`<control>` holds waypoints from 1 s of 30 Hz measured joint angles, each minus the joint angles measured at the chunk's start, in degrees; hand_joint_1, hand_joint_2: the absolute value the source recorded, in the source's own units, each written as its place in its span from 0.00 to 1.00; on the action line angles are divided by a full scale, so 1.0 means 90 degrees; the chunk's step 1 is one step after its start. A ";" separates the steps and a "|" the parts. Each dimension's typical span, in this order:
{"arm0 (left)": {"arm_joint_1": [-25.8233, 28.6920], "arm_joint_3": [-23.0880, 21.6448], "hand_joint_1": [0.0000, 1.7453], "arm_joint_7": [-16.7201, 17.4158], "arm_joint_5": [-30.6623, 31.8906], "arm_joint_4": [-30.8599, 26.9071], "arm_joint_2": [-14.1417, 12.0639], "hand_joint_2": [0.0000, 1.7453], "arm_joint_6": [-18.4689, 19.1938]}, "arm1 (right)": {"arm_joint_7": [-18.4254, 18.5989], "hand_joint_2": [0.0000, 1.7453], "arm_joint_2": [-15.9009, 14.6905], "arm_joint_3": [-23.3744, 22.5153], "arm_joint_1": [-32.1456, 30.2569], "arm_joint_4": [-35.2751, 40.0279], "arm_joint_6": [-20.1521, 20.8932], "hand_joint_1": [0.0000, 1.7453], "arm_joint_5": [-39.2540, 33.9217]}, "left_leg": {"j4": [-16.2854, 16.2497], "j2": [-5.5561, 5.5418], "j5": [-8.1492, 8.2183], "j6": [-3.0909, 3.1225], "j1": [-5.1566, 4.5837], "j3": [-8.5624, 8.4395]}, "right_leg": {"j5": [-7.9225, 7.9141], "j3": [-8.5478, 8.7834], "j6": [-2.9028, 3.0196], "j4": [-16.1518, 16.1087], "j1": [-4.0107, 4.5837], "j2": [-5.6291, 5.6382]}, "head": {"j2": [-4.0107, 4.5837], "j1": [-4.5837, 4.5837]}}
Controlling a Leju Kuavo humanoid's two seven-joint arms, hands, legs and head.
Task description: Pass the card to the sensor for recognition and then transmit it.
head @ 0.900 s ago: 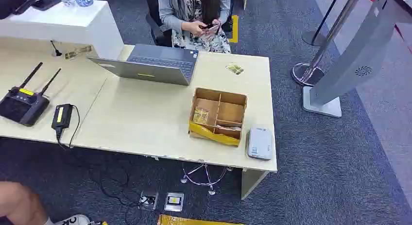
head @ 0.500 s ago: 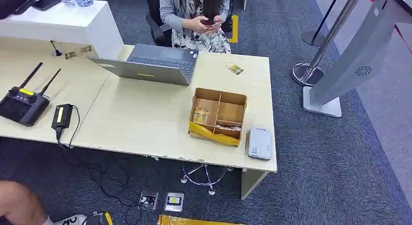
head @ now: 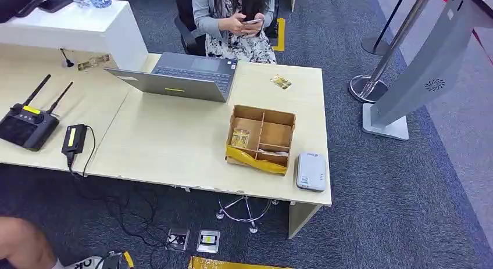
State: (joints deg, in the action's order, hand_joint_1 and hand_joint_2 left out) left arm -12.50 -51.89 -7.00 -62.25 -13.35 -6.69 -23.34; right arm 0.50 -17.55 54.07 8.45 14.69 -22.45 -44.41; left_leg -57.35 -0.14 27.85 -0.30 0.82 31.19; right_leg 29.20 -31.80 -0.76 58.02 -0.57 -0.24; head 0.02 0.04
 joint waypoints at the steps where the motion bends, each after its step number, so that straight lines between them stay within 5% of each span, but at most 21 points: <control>1: 0.0007 0.0000 0.00 0.0015 -0.0017 0.0000 0.0000 0.00 0.0002 | 0.0012 0.00 0.0000 0.0000 0.0000 0.0000 0.0002 0.00 0.0000 | 0.0000 0.0000 0.0000 0.0000 0.0000 0.0000 | 0.0000 0.0000 0.0000 0.0000 0.0000 0.0000 | 0.0000 0.0002; 2: 0.0016 0.0000 0.00 0.0017 -0.0034 0.0000 -0.0002 0.00 0.0002 | 0.0049 0.00 0.0000 0.0000 0.0000 0.0000 0.0002 0.00 -0.0007 | 0.0000 0.0000 0.0000 0.0000 0.0000 -0.0001 | 0.0000 0.0000 0.0000 0.0000 0.0000 0.0001 | 0.0000 0.0002; 3: 0.0024 0.0002 0.00 0.0020 -0.0039 0.0000 -0.0002 0.00 0.0002 | 0.0063 1.00 -0.0005 0.0000 0.0000 0.0000 0.0002 0.00 -0.0032 | 0.0000 0.0000 0.0000 0.0000 0.0000 -0.0001 | 0.0000 0.0000 0.0000 0.0000 0.0000 0.0001 | 0.0000 0.0002; 13: 0.0060 0.0000 0.00 0.0097 0.0053 0.0000 -0.0017 0.00 0.0119 | -0.0398 1.00 -0.0530 -0.0131 0.0353 0.0000 -0.0279 0.00 -0.0488 | -0.0001 0.0001 -0.0001 0.0001 -0.0013 0.0002 | -0.0010 -0.0001 -0.0015 0.0000 -0.0016 0.0003 | 0.0000 0.0002; 22: -0.0011 0.0000 0.00 0.0328 0.0342 0.0000 -0.0036 0.00 0.0053 | -0.0777 1.00 -0.1869 -0.0629 0.1713 0.0337 -0.0848 0.00 -0.0085 | -0.0003 0.0003 -0.0024 0.0033 -0.0036 0.0006 | -0.0032 -0.0001 -0.0038 0.0000 -0.0037 0.0001 | 0.0000 0.0002; 25: -0.0046 0.0000 0.00 0.0401 0.0440 0.0000 -0.0024 0.00 0.0063 | -0.0612 1.00 -0.2150 -0.0809 0.2072 0.0739 -0.1074 0.00 0.0512 | -0.0002 0.0000 -0.0032 0.0039 -0.0036 0.0015 | -0.0034 0.0000 -0.0039 0.0002 -0.0037 -0.0005 | 0.0000 0.0002; 30: -0.0140 -0.0002 0.00 0.0505 0.0590 0.0000 0.0005 0.00 0.0053 | 0.0334 1.00 -0.2453 -0.1017 0.2666 0.1840 -0.1285 0.00 0.2633 | -0.0003 0.0001 -0.0040 0.0042 -0.0034 0.0014 | -0.0044 -0.0006 -0.0038 0.0004 -0.0035 -0.0004 | 0.0000 0.0002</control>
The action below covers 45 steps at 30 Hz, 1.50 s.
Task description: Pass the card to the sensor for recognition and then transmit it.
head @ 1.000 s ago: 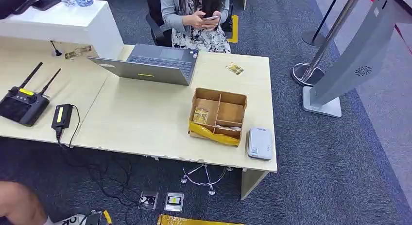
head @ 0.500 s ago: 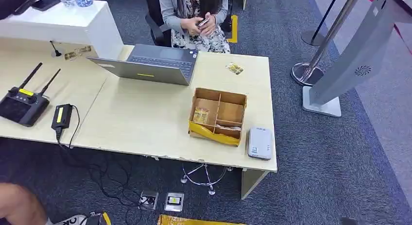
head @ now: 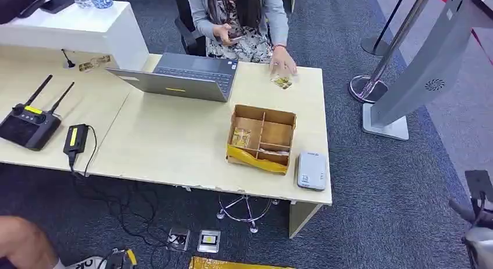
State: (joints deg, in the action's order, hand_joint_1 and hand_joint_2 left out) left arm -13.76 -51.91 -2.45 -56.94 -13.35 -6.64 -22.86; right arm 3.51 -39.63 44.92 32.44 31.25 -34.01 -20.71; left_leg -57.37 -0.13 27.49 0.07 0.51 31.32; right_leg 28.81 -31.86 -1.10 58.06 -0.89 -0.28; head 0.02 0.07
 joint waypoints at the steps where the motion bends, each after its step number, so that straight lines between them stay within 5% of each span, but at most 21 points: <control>1: -0.0021 0.0000 0.00 0.0000 0.0031 -0.0002 0.0012 0.00 -0.0002 | 0.0226 1.00 -0.0053 -0.0059 0.0150 0.0323 0.0056 0.00 0.0577 | 0.0000 -0.0006 -0.0003 0.0000 0.0000 0.0003 | 0.0000 0.0005 0.0000 0.0001 0.0001 -0.0006 | 0.0000 0.0000; 4: -0.0040 0.0000 0.00 0.0000 0.0049 -0.0002 0.0041 0.00 -0.0019 | 0.0664 1.00 -0.0075 -0.0136 0.0426 0.1112 0.0365 0.00 0.1963 | 0.0000 -0.0006 -0.0005 0.0000 0.0001 0.0002 | -0.0001 0.0001 0.0001 0.0002 0.0001 -0.0006 | 0.0000 0.0000; 13: -0.0182 -0.0051 0.00 0.0158 0.0170 -0.0002 0.0148 0.00 0.0056 | 0.0984 1.00 0.0403 -0.0073 0.0783 0.3266 0.0991 0.00 0.3978 | 0.0001 -0.0039 -0.0015 -0.0003 0.0004 0.0017 | 0.0001 -0.0005 0.0002 0.0008 0.0004 -0.0040 | 0.0000 0.0000; 23: -0.0206 -0.0141 0.00 0.0250 0.0182 -0.0002 0.0192 0.00 0.0201 | 0.0679 1.00 0.1219 0.0257 0.0855 0.4003 0.1074 0.00 0.4339 | 0.0002 -0.0038 -0.0015 -0.0004 0.0003 0.0022 | 0.0001 -0.0011 0.0002 0.0008 0.0003 -0.0036 | 0.0000 0.0000; 34: -0.0205 -0.0155 0.00 0.0291 0.0224 -0.0002 0.0194 0.00 0.0265 | 0.0632 1.00 0.1365 0.0325 0.0856 0.4042 0.1100 0.00 0.4339 | 0.0001 -0.0037 -0.0015 -0.0004 0.0003 0.0022 | 0.0001 -0.0012 0.0002 0.0008 0.0003 -0.0036 | 0.0000 -0.0002; 37: -0.0216 -0.0248 0.00 0.0493 0.0304 -0.0002 0.0216 0.00 0.0318 | 0.0297 1.00 0.2033 0.0634 0.0980 0.3901 0.1003 0.00 0.4354 | 0.0002 -0.0038 -0.0016 -0.0006 0.0005 0.0025 | 0.0001 -0.0016 0.0002 0.0008 0.0006 -0.0037 | 0.0000 -0.0002; 45: -0.0216 -0.0316 0.00 0.0724 0.0311 -0.0002 0.0219 0.00 0.0265 | -0.0179 1.00 0.2598 0.0760 0.1167 0.3260 0.0872 0.00 0.4135 | 0.0001 -0.0037 -0.0018 -0.0008 0.0005 0.0027 | 0.0001 -0.0019 0.0002 0.0008 0.0005 -0.0035 | 0.0000 -0.0002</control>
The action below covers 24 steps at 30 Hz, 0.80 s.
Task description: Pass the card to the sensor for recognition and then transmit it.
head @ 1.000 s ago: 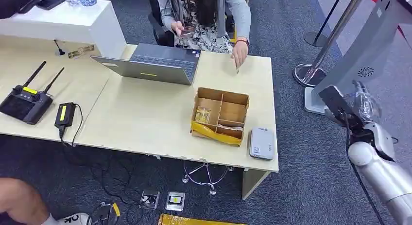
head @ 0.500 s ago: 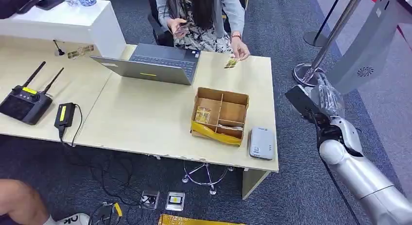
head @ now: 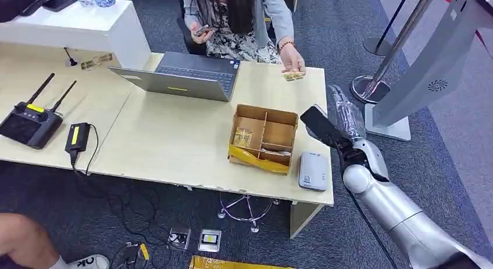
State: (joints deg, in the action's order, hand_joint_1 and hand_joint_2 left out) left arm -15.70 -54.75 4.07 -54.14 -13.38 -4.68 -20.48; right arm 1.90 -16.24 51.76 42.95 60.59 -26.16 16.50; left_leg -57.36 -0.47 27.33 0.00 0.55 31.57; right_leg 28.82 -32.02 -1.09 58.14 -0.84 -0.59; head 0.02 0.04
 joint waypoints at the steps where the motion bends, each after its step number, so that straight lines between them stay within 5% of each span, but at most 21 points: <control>1: 0.0000 0.0000 0.00 0.0015 0.0005 0.0000 0.0000 0.00 -0.0002 | 0.0000 1.00 0.0049 0.0000 0.0031 -0.0059 0.0000 0.00 -0.0010 | 0.0000 0.0000 0.0000 0.0000 0.0000 0.0000 | 0.0000 0.0000 0.0000 0.0000 0.0000 0.0000 | 0.0000 0.0000; 14: -0.0092 -0.0151 0.00 0.0083 0.0066 0.0000 0.0097 0.00 0.0068 | 0.0109 1.00 0.0809 0.0000 0.0394 -0.0969 -0.0311 0.00 0.0270 | 0.0000 0.0001 -0.0001 -0.0001 0.0000 -0.0001 | 0.0000 -0.0003 0.0000 0.0000 0.0000 0.0002 | 0.0000 0.0000; 24: -0.0122 -0.0272 0.00 0.0209 0.0073 0.0002 0.0129 0.00 0.0075 | 0.0318 1.00 0.0972 -0.0010 0.0544 -0.1256 -0.0233 0.00 0.0437 | -0.0001 0.0001 -0.0001 -0.0001 0.0000 0.0001 | 0.0000 -0.0006 0.0000 0.0000 0.0000 0.0003 | 0.0000 0.0000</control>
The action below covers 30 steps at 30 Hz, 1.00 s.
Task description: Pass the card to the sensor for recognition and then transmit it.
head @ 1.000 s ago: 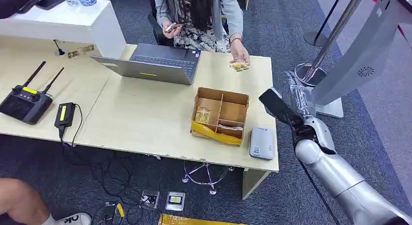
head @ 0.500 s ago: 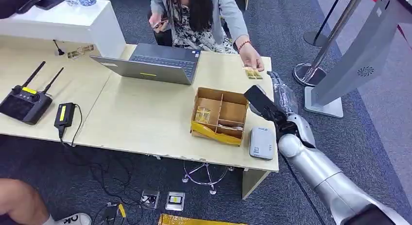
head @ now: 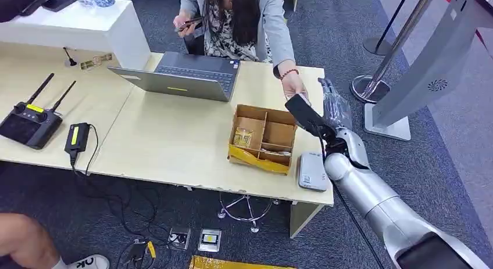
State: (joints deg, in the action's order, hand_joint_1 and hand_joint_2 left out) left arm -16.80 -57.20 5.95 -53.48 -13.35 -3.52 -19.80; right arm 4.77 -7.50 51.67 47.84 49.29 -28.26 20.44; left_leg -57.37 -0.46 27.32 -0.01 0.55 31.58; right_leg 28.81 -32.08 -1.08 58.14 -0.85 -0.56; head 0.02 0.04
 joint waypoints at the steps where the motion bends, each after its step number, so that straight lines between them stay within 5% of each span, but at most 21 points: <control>1: 0.0000 -0.0007 0.00 0.0002 -0.0002 0.0000 0.0002 0.00 0.0005 | 0.0022 1.00 0.0002 0.0000 0.0000 -0.0015 0.0005 0.00 0.0012 | 0.0000 0.0000 0.0000 0.0000 0.0000 0.0000 | 0.0000 0.0001 0.0000 0.0000 0.0000 0.0000 | 0.0000 0.0000; 13: 0.0008 -0.0039 0.00 -0.0036 -0.0075 0.0002 0.0005 0.00 -0.0039 | -0.0112 1.00 0.0041 -0.0017 -0.0024 -0.0041 0.0044 0.04 0.0017 | 0.0000 0.0000 0.0000 0.0000 0.0001 -0.0001 | 0.0000 0.0000 0.0000 0.0000 0.0001 0.0000 | 0.0000 0.0000; 14: 0.0009 -0.0039 0.00 -0.0041 -0.0078 0.0005 0.0005 0.00 -0.0046 | -0.0122 1.00 0.0053 -0.0022 -0.0029 -0.0041 0.0039 0.96 0.0017 | 0.0000 0.0000 0.0000 0.0000 0.0001 -0.0001 | 0.0000 0.0000 0.0000 0.0000 0.0001 0.0001 | 0.0000 0.0000; 15: 0.0009 -0.0039 0.00 -0.0046 -0.0080 0.0005 0.0005 0.00 -0.0056 | -0.0131 1.00 0.0058 -0.0027 -0.0034 -0.0041 0.0039 1.00 0.0017 | 0.0000 0.0000 0.0000 0.0000 0.0000 0.0000 | 0.0000 0.0000 0.0000 0.0000 0.0000 0.0001 | 0.0000 0.0000; 30: 0.0010 -0.0041 0.00 -0.0058 -0.0085 0.0005 0.0007 0.00 -0.0075 | -0.0141 1.00 0.0070 -0.0136 -0.0114 -0.0039 0.0044 1.00 -0.0003 | 0.0000 0.0001 -0.0001 -0.0001 0.0000 -0.0002 | 0.0000 0.0001 0.0000 0.0000 0.0000 0.0000 | 0.0000 0.0000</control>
State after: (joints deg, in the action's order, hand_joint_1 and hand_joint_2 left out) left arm -16.71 -57.57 5.42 -54.25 -13.31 -3.45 -20.48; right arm 3.50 -6.86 50.45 46.82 48.94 -27.87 20.41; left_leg -57.37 -0.45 27.32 -0.02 0.55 31.56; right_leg 28.81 -32.07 -1.08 58.14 -0.84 -0.56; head 0.02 0.04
